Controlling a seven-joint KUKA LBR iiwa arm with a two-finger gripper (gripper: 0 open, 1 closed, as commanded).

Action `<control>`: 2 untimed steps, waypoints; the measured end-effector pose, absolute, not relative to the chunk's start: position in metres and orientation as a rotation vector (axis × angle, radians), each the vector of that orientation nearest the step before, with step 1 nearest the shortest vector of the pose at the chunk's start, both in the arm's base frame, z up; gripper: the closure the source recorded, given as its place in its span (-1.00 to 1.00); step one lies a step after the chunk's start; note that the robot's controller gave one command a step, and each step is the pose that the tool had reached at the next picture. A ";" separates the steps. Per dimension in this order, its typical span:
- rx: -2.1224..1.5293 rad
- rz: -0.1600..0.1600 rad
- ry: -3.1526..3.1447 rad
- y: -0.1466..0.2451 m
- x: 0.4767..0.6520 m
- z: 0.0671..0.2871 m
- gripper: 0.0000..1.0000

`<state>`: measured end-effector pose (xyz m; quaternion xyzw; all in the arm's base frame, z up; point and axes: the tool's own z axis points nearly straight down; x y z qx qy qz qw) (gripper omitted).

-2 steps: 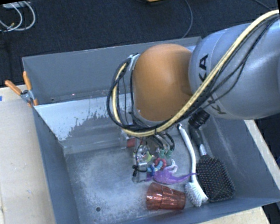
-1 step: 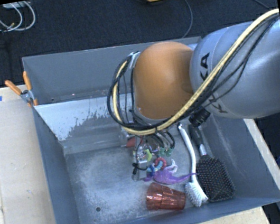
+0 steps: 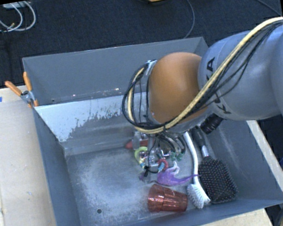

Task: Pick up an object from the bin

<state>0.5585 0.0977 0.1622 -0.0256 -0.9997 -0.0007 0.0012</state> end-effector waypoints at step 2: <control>0.022 -0.005 -3.159 0.059 0.539 0.093 -1.00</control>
Offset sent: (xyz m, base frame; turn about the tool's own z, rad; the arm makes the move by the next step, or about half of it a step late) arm -0.0308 -0.0460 -0.0870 -0.0416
